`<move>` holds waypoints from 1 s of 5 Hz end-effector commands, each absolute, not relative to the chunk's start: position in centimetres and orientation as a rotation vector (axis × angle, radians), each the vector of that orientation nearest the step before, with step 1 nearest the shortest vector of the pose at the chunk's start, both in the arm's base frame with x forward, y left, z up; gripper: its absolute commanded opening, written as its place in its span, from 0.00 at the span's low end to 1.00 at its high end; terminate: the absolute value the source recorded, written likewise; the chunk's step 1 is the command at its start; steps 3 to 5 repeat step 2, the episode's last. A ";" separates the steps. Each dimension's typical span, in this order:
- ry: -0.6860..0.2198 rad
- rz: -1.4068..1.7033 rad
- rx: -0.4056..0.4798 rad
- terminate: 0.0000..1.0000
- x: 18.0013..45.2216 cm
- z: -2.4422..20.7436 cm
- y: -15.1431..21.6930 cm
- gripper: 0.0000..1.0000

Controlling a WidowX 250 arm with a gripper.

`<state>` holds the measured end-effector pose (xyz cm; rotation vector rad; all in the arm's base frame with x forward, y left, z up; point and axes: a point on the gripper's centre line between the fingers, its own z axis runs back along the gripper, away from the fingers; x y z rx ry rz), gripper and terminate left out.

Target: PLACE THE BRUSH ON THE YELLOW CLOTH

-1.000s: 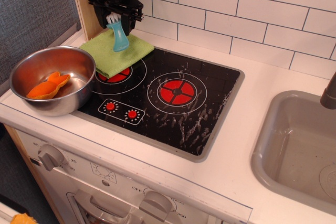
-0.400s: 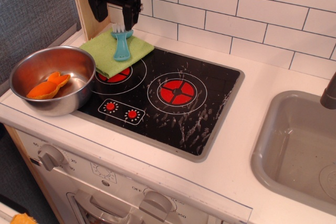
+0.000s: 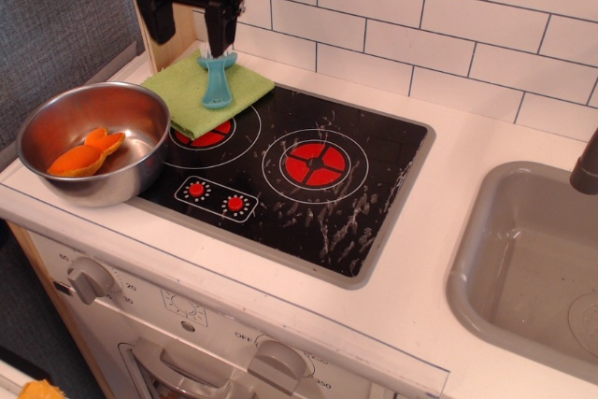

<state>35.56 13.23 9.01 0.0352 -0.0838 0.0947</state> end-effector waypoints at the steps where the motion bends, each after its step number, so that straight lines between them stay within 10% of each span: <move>1: -0.152 0.083 0.077 0.00 34.3 11.6 13.8 1.00; 2: -0.152 0.083 0.077 1.00 34.3 11.6 13.8 1.00; 5: -0.152 0.083 0.077 1.00 34.3 11.6 13.8 1.00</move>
